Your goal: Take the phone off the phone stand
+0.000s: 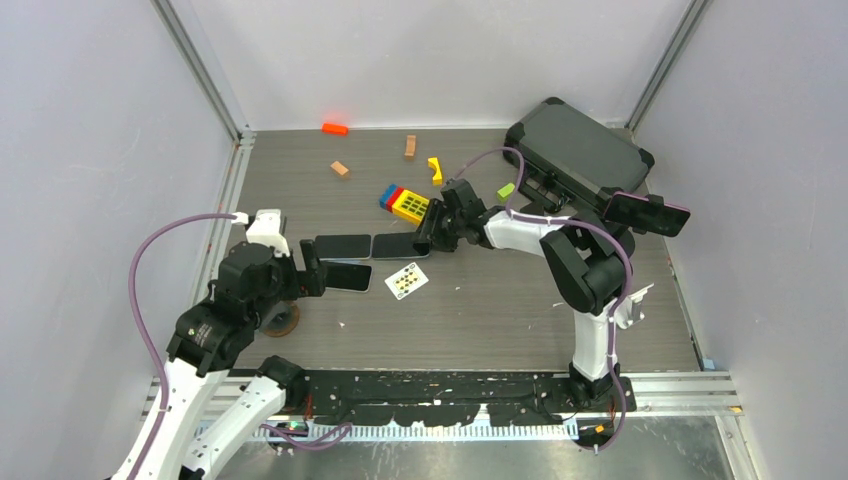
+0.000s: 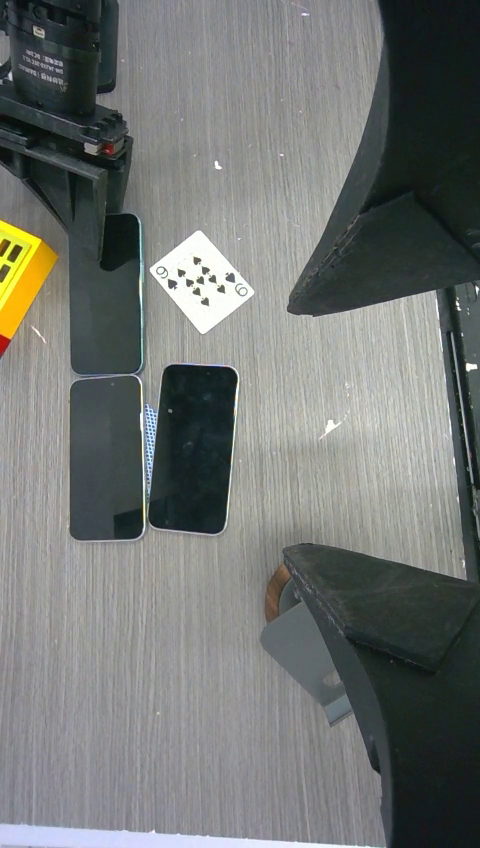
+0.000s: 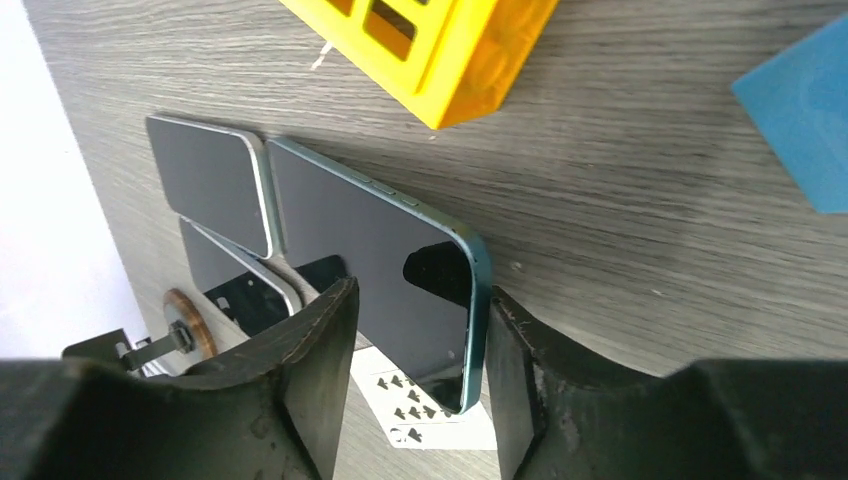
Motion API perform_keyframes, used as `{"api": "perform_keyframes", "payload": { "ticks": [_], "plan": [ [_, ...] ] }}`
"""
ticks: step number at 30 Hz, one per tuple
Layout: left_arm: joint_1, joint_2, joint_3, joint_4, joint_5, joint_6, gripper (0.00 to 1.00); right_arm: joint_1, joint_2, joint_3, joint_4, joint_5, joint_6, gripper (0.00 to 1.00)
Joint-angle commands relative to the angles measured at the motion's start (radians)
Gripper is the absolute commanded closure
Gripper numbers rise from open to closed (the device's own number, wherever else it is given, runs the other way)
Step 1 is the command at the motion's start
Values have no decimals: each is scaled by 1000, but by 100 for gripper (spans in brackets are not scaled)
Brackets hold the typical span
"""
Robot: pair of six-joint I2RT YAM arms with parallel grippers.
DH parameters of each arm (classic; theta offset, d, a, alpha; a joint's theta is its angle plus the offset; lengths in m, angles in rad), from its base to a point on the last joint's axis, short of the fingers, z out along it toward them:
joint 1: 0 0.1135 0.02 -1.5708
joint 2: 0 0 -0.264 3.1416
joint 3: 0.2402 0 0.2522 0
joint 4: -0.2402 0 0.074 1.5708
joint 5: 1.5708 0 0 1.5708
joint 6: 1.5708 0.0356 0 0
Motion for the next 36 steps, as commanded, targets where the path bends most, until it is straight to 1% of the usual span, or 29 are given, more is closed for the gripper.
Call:
{"api": "perform_keyframes", "payload": {
  "ticks": [1,3,7,11,14,15,18,19,22,24,29,33,35,36],
  "plan": [
    [-4,4,-4,40,-4,-6,13,-5,10,-8,29,33,-17,45],
    [-4,7,-3,40,-4,-6,13,-11,16,-18,29,36,-18,42],
    [-4,4,-3,40,-3,-6,13,-21,9,-22,23,47,-31,40],
    [-4,0,-6,42,-3,-5,12,-24,-26,-10,-33,92,-67,35],
    [-4,0,-5,42,0,-4,12,-25,-56,22,-142,163,-112,32],
    [-4,1,-5,42,0,-4,12,-25,-73,44,-202,207,-121,31],
    [-4,1,-5,42,2,-4,12,-25,-116,86,-315,284,-168,31],
    [-4,0,-5,42,3,-4,12,-24,-146,107,-371,314,-175,31],
    [-4,-3,-6,45,6,-4,12,-22,-221,146,-470,355,-225,31],
    [-4,-2,-8,46,8,-4,11,-22,-304,175,-543,376,-254,31],
    [-4,3,-6,45,10,-1,10,-22,-456,249,-745,456,-320,31],
    [-4,11,-7,53,40,6,5,-23,-604,258,-858,522,-329,31],
    [-4,16,3,60,55,16,3,-23,-679,255,-912,570,-313,31],
    [-4,24,15,58,49,20,3,-23,-730,254,-955,621,-304,29]
  ]
}}
